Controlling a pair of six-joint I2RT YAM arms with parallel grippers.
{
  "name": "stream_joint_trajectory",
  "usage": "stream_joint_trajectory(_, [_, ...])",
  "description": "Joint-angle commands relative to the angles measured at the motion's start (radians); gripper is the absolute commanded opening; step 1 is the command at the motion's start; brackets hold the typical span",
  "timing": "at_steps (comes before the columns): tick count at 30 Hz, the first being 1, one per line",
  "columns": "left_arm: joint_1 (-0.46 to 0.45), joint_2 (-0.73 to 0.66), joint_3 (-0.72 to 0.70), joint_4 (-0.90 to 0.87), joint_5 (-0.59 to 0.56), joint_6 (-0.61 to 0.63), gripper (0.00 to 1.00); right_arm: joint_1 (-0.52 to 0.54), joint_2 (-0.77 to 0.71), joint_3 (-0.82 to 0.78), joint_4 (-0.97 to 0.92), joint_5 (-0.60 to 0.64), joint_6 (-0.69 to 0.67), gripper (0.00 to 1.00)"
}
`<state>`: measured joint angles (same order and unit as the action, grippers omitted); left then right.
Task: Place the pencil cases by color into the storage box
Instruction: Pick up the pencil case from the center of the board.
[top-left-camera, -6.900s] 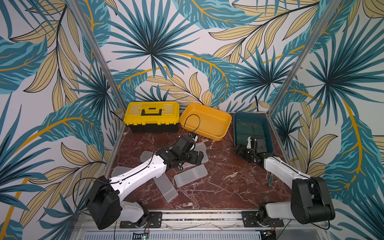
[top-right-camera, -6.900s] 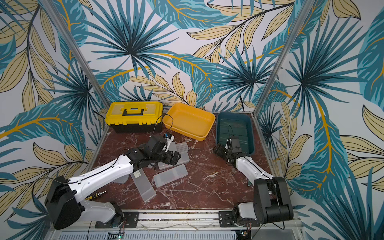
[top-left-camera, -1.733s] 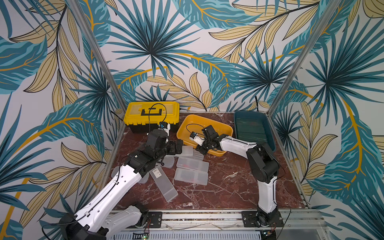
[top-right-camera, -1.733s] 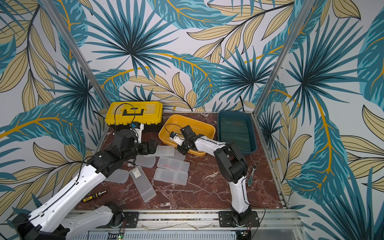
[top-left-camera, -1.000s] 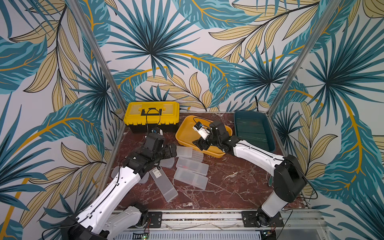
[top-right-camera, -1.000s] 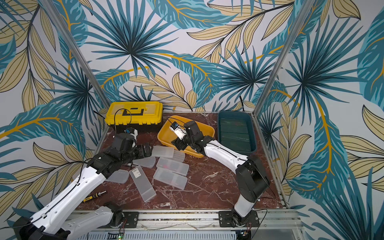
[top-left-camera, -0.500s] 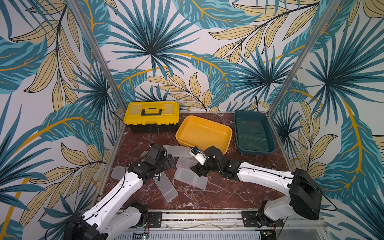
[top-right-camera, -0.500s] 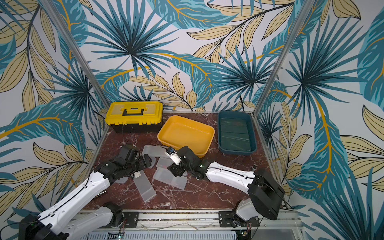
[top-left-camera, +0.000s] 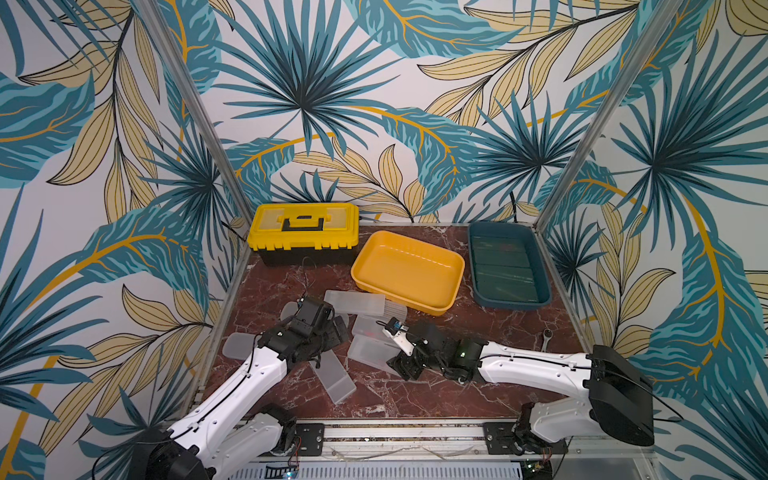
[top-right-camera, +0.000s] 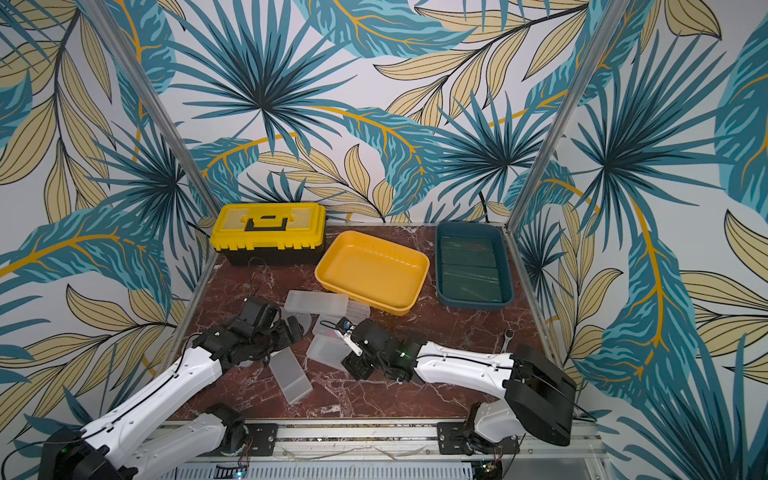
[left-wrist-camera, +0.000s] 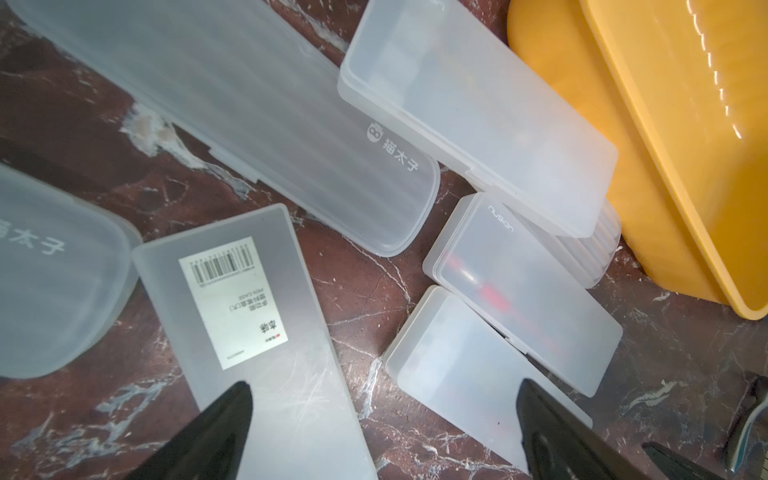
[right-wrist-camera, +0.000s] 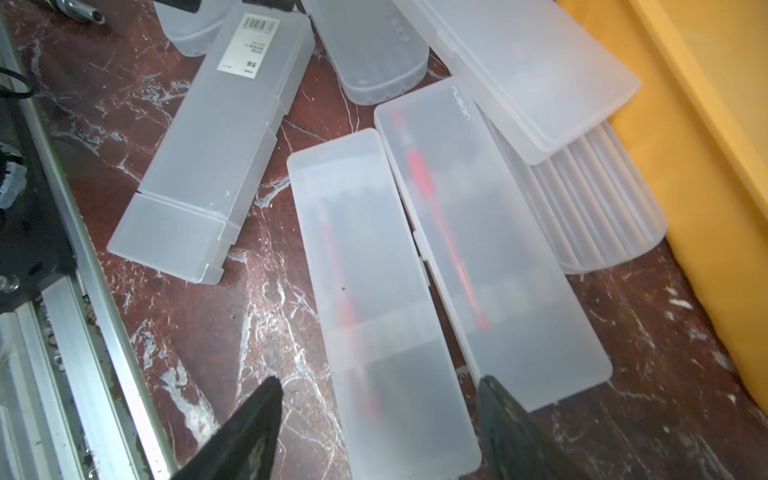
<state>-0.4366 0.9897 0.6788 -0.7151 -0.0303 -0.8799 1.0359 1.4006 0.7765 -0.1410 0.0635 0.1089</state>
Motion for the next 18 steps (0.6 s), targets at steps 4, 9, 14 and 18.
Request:
stream_joint_trajectory(4, [0.007, 0.007, -0.007, 0.008, 0.007, 0.019, 1.0, 0.003, -0.011, -0.033, -0.111, -0.005, 0.039, 0.75])
stream_joint_trajectory(9, [0.007, 0.039, 0.001, 0.03, 0.022, 0.031, 1.0, 0.003, 0.0, -0.042, -0.149, -0.004, 0.047, 0.75])
stream_joint_trajectory(14, [0.007, 0.074, 0.027, 0.049, 0.033, 0.053, 1.0, 0.003, 0.021, -0.048, -0.145, 0.019, 0.046, 0.75])
stream_joint_trajectory(18, [0.005, 0.096, 0.052, 0.052, 0.036, 0.069, 1.0, 0.003, 0.065, -0.038, -0.139, 0.032, 0.036, 0.75])
